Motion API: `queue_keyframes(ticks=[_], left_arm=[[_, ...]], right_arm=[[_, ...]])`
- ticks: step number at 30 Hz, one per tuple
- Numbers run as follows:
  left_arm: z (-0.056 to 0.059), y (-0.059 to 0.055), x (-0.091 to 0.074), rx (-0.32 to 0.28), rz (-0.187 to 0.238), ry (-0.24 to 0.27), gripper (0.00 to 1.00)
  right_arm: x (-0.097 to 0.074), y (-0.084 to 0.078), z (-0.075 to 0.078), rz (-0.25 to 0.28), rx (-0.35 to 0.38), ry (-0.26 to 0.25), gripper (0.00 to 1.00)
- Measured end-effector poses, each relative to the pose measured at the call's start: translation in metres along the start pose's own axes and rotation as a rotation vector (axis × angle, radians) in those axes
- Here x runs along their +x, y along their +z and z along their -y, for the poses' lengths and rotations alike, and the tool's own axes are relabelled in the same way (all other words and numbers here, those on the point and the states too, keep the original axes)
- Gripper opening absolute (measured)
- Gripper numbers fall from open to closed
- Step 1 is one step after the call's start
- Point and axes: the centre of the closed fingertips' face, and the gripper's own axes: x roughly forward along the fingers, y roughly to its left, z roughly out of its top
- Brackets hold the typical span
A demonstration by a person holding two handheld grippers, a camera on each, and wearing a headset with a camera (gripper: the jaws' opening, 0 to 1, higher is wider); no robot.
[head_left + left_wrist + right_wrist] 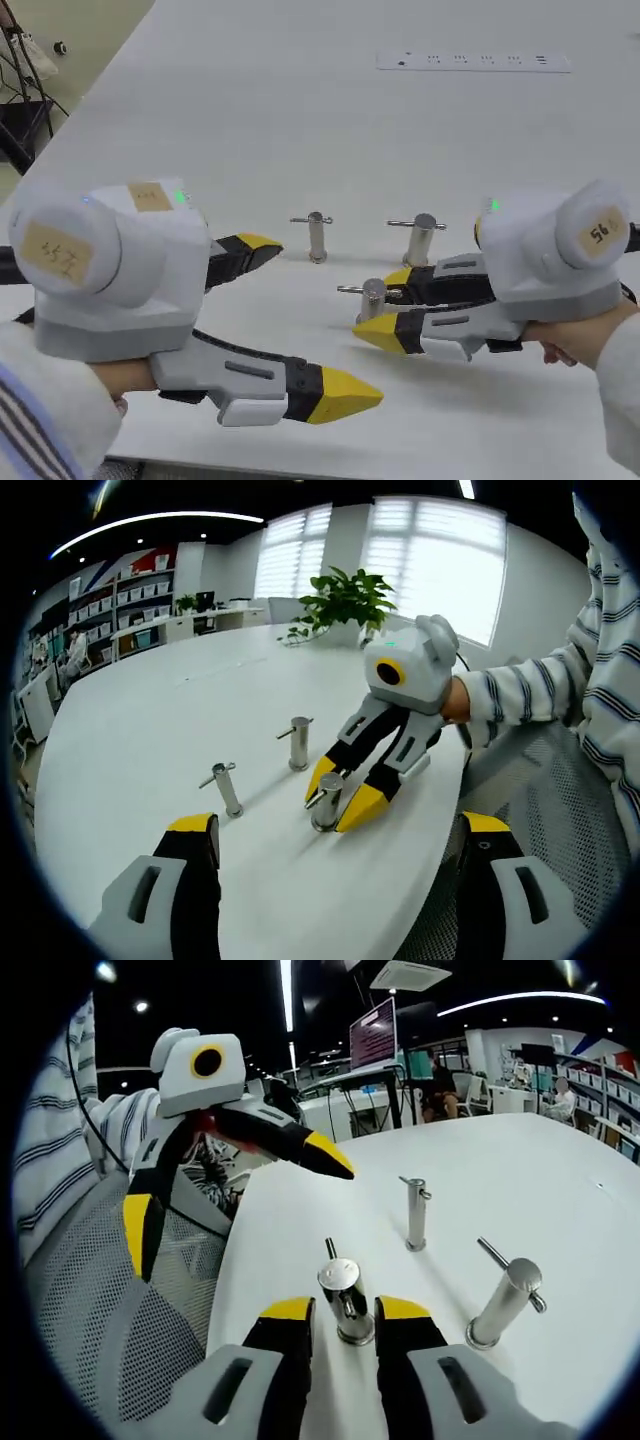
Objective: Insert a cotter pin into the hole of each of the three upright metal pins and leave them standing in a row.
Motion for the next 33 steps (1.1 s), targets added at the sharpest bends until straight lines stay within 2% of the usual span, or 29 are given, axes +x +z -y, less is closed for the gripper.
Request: queue_keyframes(ticks=[1,5,10,13,19,21,28,33], left_arm=[[-0.005,0.000,-0.002,-0.009,0.003,0.030,0.99],[-0.008,-0.005,-0.008,-0.037,0.005,0.050,0.99],[-0.007,-0.009,-0.011,-0.052,0.001,0.062,0.99],[-0.006,-0.012,-0.011,-0.090,-0.004,0.068,0.99],[-0.002,-0.015,-0.011,-0.099,-0.013,0.063,0.99],[-0.002,-0.015,-0.011,-0.100,-0.011,0.067,0.99],[-0.004,-0.013,-0.014,-0.093,-0.001,0.085,0.99],[-0.003,-0.014,-0.016,-0.100,-0.008,0.093,0.99]], right_arm=[[0.001,0.001,0.001,0.006,0.004,0.004,0.19],[0.003,0.004,0.002,0.015,-0.002,0.005,0.20],[0.007,0.002,0.002,0.006,-0.015,0.016,0.17],[0.008,0.003,-0.001,0.014,-0.037,0.021,0.12],[0.007,0.004,0.000,0.009,-0.087,0.018,0.11],[0.006,0.005,0.001,-0.003,-0.130,0.022,0.09],[0.002,0.002,0.004,-0.020,-0.163,0.008,0.08],[-0.013,0.004,0.005,0.010,-0.165,0.003,0.08]])
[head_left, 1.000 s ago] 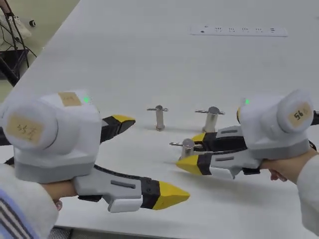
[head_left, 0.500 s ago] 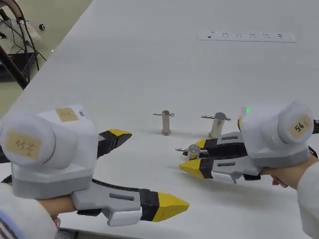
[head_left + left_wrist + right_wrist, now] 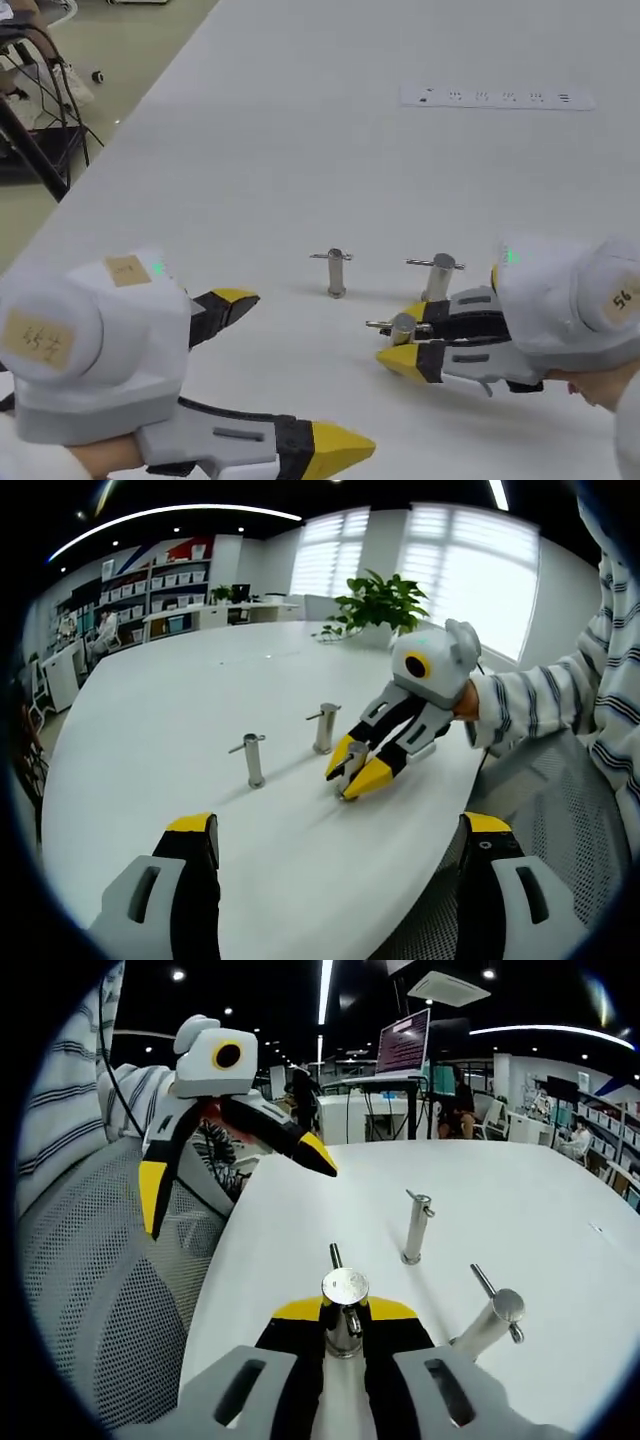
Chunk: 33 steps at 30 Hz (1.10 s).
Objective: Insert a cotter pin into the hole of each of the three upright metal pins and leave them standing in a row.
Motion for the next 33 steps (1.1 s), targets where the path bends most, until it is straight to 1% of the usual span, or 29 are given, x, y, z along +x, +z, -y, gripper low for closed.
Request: queue_keyframes(ticks=[4,7,8,10,15,17,20,22,24,27,32,33], left_arm=[[-0.002,0.001,0.000,-0.018,0.005,0.015,0.99],[-0.004,0.002,0.000,-0.028,0.014,0.025,0.99],[-0.004,0.003,0.000,-0.032,0.016,0.025,0.99],[-0.003,0.003,0.000,-0.038,0.019,0.024,0.99],[-0.003,0.001,0.001,-0.050,0.010,0.022,0.99],[-0.003,-0.001,0.002,-0.063,-0.004,0.019,0.99],[-0.002,0.000,0.001,-0.063,-0.005,0.019,0.96],[-0.001,0.000,0.001,-0.072,-0.005,0.017,0.96],[-0.001,0.000,0.001,-0.078,-0.008,0.017,0.96],[-0.002,-0.001,0.001,-0.077,-0.018,0.023,0.96],[-0.003,-0.002,-0.001,-0.081,-0.030,0.033,0.96],[-0.003,-0.002,-0.001,-0.082,-0.032,0.037,0.96]], right_arm=[[-0.015,-0.002,0.003,0.009,-0.001,-0.013,0.08],[-0.033,-0.007,0.009,0.010,-0.007,-0.031,0.08],[-0.040,-0.010,0.012,0.010,-0.001,-0.039,0.08],[-0.050,-0.014,0.018,0.011,0.013,-0.053,0.08],[-0.079,-0.028,0.043,0.000,0.041,-0.125,0.08],[-0.087,-0.029,0.050,0.008,0.049,-0.141,0.08],[-0.101,-0.031,0.062,0.011,0.041,-0.166,0.09],[-0.106,-0.034,0.071,0.001,0.034,-0.190,0.09],[-0.108,-0.038,0.076,-0.013,0.025,-0.193,0.09],[-0.110,-0.041,0.081,-0.014,0.026,-0.187,0.09],[-0.110,-0.045,0.083,-0.005,0.029,-0.169,0.09],[-0.110,-0.048,0.086,-0.011,0.031,-0.168,0.09]])
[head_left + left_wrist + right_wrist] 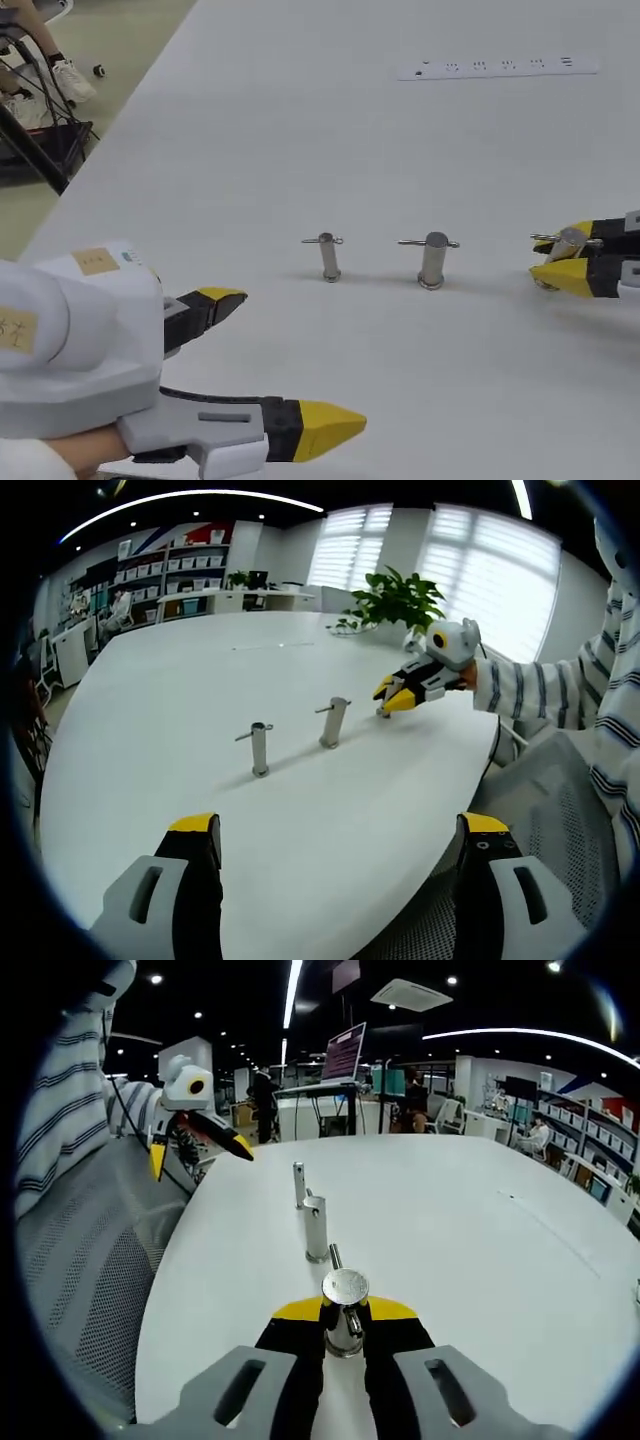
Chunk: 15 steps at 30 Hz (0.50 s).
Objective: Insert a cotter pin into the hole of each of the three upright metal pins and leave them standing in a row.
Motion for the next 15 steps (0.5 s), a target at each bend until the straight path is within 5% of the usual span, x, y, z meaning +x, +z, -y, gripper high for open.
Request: queue_keyframes(ticks=[15], left_arm=[[0.002,0.000,-0.002,-0.021,-0.018,0.010,0.96]], right_arm=[[-0.001,-0.017,0.012,0.016,0.009,0.016,0.09]])
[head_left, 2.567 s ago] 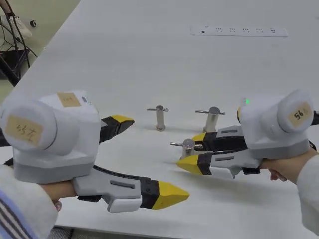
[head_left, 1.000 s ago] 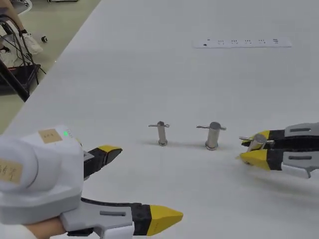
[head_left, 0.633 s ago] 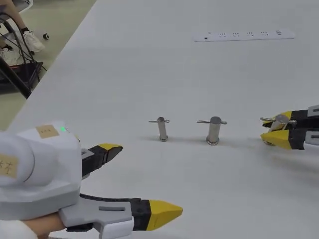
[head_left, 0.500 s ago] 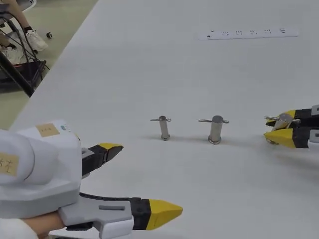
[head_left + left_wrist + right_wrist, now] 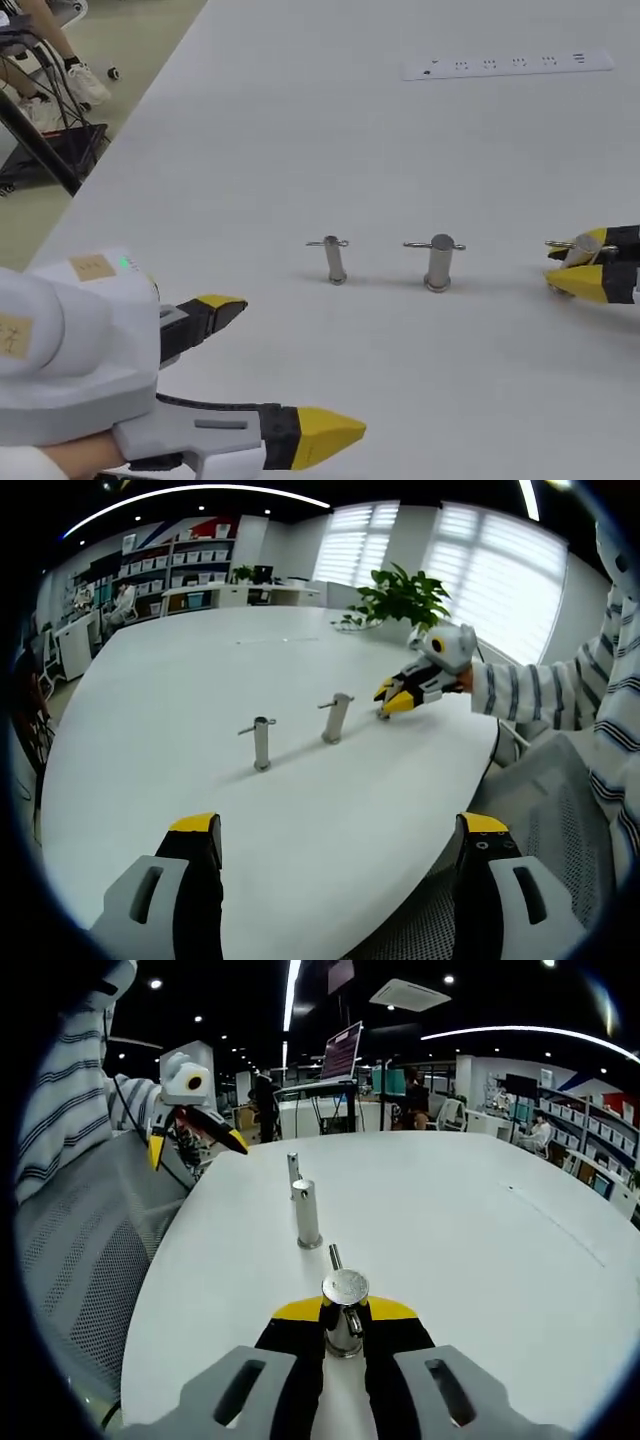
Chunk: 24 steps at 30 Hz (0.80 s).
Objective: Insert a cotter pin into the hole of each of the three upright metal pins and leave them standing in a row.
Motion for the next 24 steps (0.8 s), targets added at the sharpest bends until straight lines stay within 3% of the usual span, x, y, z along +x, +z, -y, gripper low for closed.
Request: queue_keyframes(ticks=[4,11,17,22,24], left_arm=[[0.000,0.001,0.000,0.001,0.001,0.003,0.95],[-0.001,0.002,-0.001,0.004,-0.003,0.006,0.95],[0.000,0.002,-0.001,0.001,0.002,0.014,0.95],[-0.004,0.004,-0.002,-0.004,0.016,0.027,0.96],[-0.006,0.005,-0.003,-0.007,0.026,0.036,0.96]], right_arm=[[0.000,-0.008,0.004,-0.012,0.002,-0.003,0.09],[0.000,-0.006,0.003,0.011,0.011,-0.006,0.09],[-0.001,-0.003,0.003,0.029,0.072,0.001,0.12],[-0.012,0.016,0.003,0.053,0.108,-0.047,0.41],[-0.016,0.017,0.005,0.064,0.103,-0.070,0.47]])
